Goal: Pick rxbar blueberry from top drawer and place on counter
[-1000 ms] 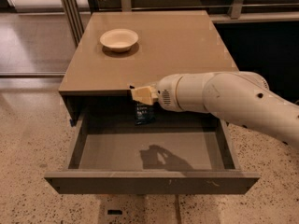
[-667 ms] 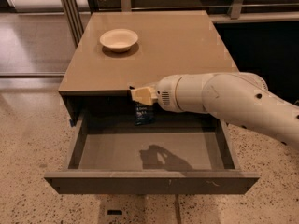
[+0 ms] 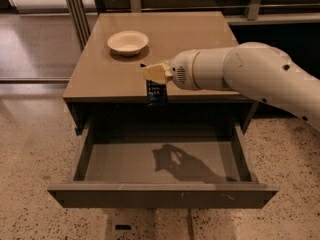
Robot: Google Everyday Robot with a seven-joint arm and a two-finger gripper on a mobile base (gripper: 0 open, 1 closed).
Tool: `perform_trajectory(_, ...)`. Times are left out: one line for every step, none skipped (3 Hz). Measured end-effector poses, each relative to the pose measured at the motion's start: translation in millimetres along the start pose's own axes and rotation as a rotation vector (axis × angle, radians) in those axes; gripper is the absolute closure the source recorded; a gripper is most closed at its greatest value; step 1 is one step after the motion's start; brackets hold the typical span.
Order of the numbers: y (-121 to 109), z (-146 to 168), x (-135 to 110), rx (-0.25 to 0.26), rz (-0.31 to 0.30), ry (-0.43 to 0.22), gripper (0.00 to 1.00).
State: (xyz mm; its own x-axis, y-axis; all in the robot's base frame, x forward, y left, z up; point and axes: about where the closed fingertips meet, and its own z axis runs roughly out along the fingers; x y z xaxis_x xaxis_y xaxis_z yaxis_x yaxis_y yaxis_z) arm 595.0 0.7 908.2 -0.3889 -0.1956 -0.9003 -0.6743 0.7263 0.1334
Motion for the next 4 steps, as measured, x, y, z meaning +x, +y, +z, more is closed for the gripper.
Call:
perform_trajectory(-26,0,-26,0.024,0.011,-0.035,1.00)
perform_trajectory(-57,6,-38,0.055,0.037,-0.069,1.00)
perform_trajectory(-88,15,-44,0.065,0.075,-0.095,1.00)
perform_trajectory(-131,5,-37,0.110,0.124,-0.114,1.00)
